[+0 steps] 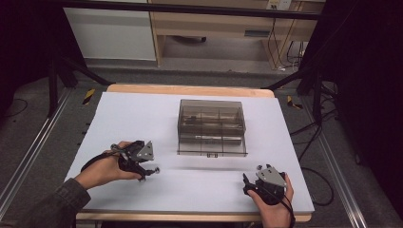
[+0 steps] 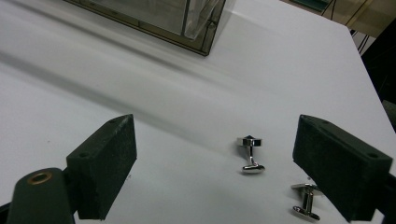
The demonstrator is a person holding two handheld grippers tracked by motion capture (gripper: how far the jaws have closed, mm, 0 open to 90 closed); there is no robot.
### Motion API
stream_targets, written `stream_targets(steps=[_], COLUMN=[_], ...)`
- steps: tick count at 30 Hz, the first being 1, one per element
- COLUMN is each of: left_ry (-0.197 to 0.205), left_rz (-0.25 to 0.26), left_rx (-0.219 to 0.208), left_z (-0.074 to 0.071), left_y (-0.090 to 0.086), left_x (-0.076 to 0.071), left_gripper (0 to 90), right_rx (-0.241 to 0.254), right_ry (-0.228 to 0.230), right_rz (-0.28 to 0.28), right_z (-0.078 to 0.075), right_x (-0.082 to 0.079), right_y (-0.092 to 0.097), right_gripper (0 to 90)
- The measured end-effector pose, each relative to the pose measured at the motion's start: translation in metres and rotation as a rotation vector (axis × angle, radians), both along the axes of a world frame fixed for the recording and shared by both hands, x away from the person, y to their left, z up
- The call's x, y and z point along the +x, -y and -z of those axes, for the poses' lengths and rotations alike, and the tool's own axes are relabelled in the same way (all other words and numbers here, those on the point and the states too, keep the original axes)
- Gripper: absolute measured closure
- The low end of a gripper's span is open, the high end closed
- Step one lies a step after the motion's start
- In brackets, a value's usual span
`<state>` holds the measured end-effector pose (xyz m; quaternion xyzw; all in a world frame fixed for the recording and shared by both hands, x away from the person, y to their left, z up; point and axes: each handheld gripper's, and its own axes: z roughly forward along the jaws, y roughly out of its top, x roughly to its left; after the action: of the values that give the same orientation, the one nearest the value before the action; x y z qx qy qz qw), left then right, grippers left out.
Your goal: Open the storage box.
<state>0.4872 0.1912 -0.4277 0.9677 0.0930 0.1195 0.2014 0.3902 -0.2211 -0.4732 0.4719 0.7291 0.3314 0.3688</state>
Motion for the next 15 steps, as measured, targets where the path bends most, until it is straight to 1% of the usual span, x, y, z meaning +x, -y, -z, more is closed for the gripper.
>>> stream_targets(steps=[2, 6, 9, 11, 13, 15], left_ry=[-0.029, -0.063, -0.094, -0.102, -0.111, -0.115], left_rz=[-0.008, -0.032, -0.048, -0.050, -0.052, -0.047], left_rx=[0.000, 0.015, 0.005, 0.013, 0.011, 0.022], left_z=[0.003, 0.010, 0.015, 0.017, 0.019, 0.020], left_y=[0.003, 0.008, 0.011, 0.013, 0.015, 0.017], left_x=[0.002, 0.005, 0.007, 0.008, 0.009, 0.009], left_gripper=[42.6, 50.1, 52.8, 55.2, 57.8, 60.5], right_rx=[0.000, -0.004, -0.003, -0.002, -0.005, -0.004], right_ry=[-0.002, -0.006, -0.009, -0.012, -0.014, -0.014], right_rz=[-0.004, -0.009, -0.009, -0.009, -0.012, -0.012], right_z=[0.000, 0.001, 0.001, 0.001, 0.001, 0.001], right_x=[0.000, 0.001, 0.001, 0.001, 0.001, 0.001], right_y=[-0.001, -0.001, -0.001, -0.001, -0.001, -0.001], right_gripper=[13.7, 13.7, 13.7, 13.7, 13.7, 13.7])
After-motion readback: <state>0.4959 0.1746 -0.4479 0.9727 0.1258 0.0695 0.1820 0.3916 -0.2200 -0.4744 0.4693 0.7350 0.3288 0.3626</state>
